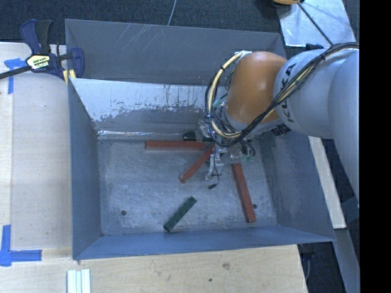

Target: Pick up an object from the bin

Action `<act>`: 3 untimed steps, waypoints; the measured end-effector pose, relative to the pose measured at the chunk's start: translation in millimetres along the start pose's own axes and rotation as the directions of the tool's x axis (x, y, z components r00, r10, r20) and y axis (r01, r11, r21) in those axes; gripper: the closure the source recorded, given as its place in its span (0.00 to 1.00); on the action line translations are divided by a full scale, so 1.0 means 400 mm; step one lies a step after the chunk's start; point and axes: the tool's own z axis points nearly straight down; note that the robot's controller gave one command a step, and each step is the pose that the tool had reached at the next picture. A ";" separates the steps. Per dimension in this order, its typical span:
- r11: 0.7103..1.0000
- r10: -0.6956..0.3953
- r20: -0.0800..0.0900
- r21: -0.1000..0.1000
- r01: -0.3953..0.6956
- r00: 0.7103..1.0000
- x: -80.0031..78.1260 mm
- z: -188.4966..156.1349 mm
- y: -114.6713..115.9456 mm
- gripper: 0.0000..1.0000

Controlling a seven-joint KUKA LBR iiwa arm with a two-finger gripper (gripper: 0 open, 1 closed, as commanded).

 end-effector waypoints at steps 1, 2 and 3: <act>0.997 -0.074 0.008 0.001 0.074 0.997 -0.035 0.006 -0.008 1.00; 0.998 -0.057 -0.010 0.001 0.057 0.998 -0.026 -0.084 0.018 1.00; 0.999 -0.034 0.002 0.001 0.034 0.999 -0.042 -0.286 0.069 1.00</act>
Offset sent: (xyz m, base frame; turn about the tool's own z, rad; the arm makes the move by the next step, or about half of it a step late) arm 0.0000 0.0000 0.0000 0.0000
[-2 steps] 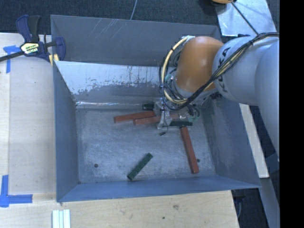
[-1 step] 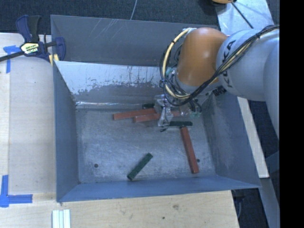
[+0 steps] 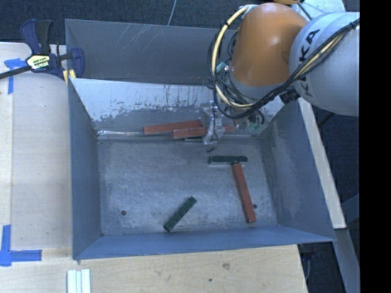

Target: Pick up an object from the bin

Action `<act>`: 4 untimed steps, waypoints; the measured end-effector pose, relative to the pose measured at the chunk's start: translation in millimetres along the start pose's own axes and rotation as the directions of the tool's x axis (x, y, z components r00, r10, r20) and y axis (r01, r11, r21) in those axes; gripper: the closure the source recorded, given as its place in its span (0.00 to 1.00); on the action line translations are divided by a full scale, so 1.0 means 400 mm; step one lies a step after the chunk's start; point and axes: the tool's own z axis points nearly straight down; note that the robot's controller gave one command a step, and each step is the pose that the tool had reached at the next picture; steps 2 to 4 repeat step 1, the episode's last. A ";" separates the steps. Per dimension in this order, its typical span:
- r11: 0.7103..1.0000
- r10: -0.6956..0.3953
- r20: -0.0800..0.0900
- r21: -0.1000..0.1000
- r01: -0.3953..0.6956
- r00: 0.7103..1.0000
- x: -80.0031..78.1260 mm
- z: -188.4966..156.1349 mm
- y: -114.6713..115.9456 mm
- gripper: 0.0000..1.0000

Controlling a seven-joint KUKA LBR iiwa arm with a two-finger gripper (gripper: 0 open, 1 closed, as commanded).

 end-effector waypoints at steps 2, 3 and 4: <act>1.000 -0.007 -0.013 0.000 0.007 1.000 0.015 -0.096 -0.018 1.00; 1.000 -0.007 -0.013 0.000 0.007 1.000 0.015 -0.096 -0.018 1.00; 1.000 -0.007 -0.013 0.000 0.007 1.000 0.015 -0.096 -0.018 1.00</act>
Offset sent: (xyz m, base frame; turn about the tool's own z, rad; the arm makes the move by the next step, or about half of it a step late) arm -0.0186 -0.0404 0.1061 -0.2626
